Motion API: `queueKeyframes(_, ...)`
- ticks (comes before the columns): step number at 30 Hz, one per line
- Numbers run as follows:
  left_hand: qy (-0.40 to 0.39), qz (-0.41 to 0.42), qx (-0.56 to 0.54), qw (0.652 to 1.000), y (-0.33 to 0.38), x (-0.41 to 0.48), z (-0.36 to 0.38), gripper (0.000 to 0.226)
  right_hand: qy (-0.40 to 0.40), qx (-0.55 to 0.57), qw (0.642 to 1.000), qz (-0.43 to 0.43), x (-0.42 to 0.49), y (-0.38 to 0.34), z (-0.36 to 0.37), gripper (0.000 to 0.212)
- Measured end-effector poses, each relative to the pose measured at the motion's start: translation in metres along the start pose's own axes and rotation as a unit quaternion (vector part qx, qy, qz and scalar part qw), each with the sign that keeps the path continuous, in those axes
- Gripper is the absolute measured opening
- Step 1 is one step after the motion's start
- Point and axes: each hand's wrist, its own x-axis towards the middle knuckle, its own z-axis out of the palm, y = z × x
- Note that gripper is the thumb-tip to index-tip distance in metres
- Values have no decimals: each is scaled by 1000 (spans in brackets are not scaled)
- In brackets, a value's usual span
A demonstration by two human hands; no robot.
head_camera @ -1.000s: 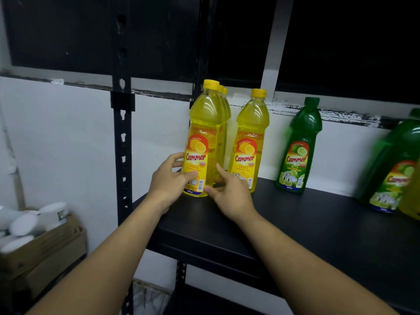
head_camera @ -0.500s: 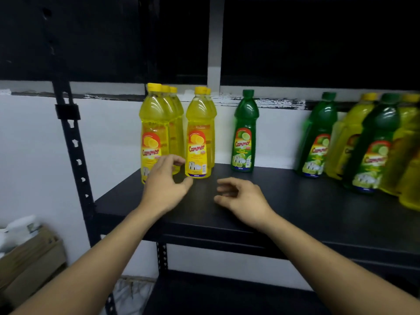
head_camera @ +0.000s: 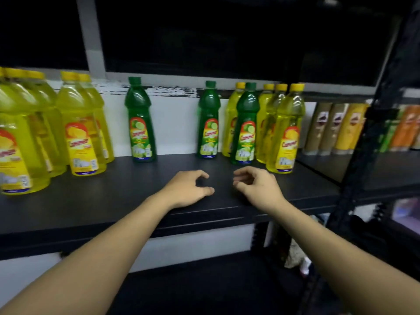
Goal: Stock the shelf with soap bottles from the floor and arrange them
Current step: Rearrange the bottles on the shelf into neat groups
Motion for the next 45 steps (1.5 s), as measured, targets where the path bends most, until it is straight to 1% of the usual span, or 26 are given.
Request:
queueKeyframes(3, -30, 11, 67, 997, 10, 9, 15, 62, 40, -9, 999, 32, 3, 23, -28, 18)
queueKeyframes(5, -43, 6, 88, 995, 7, 9, 17, 68, 74, -15, 995, 62, 12, 39, -44, 18)
queueKeyframes(6, -47, 5, 92, 995, 6, 9, 17, 69, 98, -15, 992, 79, 20, 49, -51, 21)
queueKeyframes(7, -47, 5, 95, 994, 5, 9, 17, 69, 124, -14, 988, 94, 27, 57, -58, 29)
queueKeyframes(10, -44, 4, 98, 994, 4, 8, 17, 69, 173, 15, 975, 135, 51, 78, -69, 68)
queueKeyframes(13, -46, 1, 90, 995, 3, 8, 16, 70, 165, 33, 975, 143, 73, 89, -65, 97)
queueKeyframes(14, -44, -1, 87, 995, 3, 7, 16, 70, 163, 33, 976, 143, 80, 93, -62, 103)
queueKeyframes(23, -35, -4, 75, 997, 2, 4, 14, 69, 197, 5, 971, 135, 109, 102, -56, 98)
queueKeyframes(30, -16, -7, 54, 998, 4, 3, 12, 67, 193, -20, 971, 139, 106, 100, -56, 92)
queueKeyframes(33, 10, -10, 31, 999, 1, 2, 13, 61, 187, -24, 972, 142, 99, 96, -57, 91)
queueKeyframes(39, 44, -13, 9, 999, 1, 1, 12, 46, 148, 6, 981, 124, 76, 83, -55, 87)
queueKeyframes(42, 52, -19, 1, 998, -1, 1, 11, 40, 114, 14, 989, 93, 61, 73, -52, 88)
queueKeyframes(45, 66, -22, 1, 998, 0, -3, 10, 37, 80, -7, 995, 55, 46, 59, -47, 89)
